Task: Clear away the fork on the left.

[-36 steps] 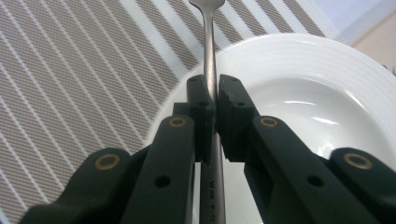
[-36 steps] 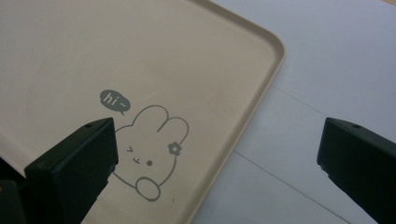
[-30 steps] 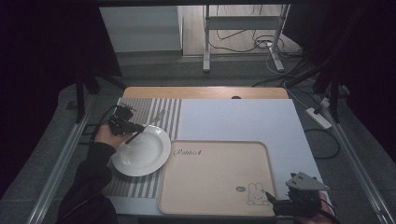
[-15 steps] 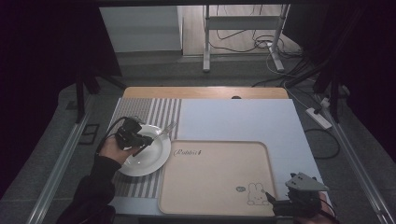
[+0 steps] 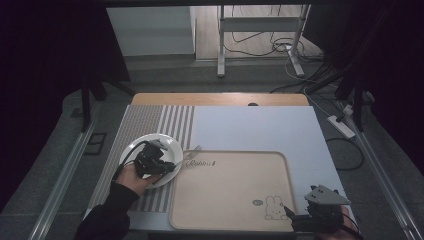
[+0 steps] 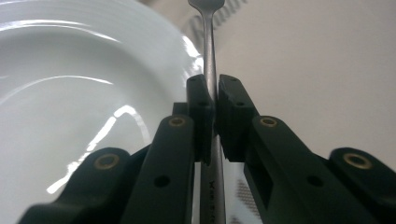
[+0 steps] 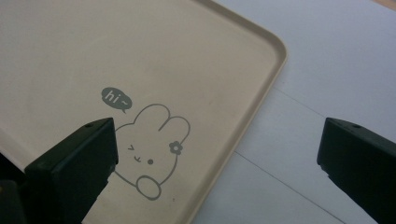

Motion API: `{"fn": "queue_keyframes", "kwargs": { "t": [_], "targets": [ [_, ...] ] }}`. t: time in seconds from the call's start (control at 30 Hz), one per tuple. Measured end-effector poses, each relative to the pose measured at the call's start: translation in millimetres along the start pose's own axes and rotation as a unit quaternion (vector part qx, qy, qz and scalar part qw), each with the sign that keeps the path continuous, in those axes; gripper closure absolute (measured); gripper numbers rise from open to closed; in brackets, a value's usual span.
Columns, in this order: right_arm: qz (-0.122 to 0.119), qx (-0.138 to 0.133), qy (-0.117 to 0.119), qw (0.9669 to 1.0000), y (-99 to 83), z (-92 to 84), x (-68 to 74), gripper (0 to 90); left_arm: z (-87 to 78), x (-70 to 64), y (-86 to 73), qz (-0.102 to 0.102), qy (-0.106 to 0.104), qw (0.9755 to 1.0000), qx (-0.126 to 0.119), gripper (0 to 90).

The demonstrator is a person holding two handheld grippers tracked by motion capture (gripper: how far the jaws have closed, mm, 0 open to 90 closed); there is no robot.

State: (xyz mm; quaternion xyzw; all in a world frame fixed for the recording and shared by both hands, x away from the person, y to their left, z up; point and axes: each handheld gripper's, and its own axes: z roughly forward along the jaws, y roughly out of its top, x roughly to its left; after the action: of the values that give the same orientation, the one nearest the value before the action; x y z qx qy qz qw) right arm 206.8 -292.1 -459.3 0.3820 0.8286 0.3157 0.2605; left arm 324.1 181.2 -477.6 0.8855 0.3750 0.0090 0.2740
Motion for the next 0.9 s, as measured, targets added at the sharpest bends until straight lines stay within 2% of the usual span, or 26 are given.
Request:
{"fn": "queue_keyframes", "kwargs": {
  "t": [0.17, 0.33, 0.53, 0.67, 0.77, 0.9],
  "targets": [
    [-0.001, 0.0, 0.0, 1.0, 0.0, 0.1, 0.2, 0.0, 11.8, -21.9, 2.6, 0.013, -0.013, 0.9998, 0.003, 83.7],
    [-0.002, -0.001, -0.001, 1.0, -0.1, 0.3, 0.4, 0.0, 28.3, -42.7, 6.9, 0.036, -0.03, 0.9986, 0.025, 83.6],
    [-0.003, 0.0, -0.001, 1.0, -0.1, 0.2, 0.6, 0.0, 44.0, -62.0, 8.8, 0.053, -0.036, 0.997, 0.042, 83.6],
    [-0.003, 0.0, 0.0, 1.0, 0.0, 0.4, 0.6, 0.0, 49.5, -68.4, 7.3, 0.059, -0.039, 0.9961, 0.053, 83.4],
    [-0.004, 0.0, 0.0, 1.0, -0.1, 0.3, 0.9, 0.0, 53.9, -70.4, 6.1, 0.062, -0.051, 0.9948, 0.062, 81.3],
    [-0.005, 0.0, 0.0, 1.0, 0.0, 0.5, 1.1, 0.0, 51.2, -71.7, 10.8, 0.061, -0.062, 0.9953, 0.042, 76.6]
  ]
}}
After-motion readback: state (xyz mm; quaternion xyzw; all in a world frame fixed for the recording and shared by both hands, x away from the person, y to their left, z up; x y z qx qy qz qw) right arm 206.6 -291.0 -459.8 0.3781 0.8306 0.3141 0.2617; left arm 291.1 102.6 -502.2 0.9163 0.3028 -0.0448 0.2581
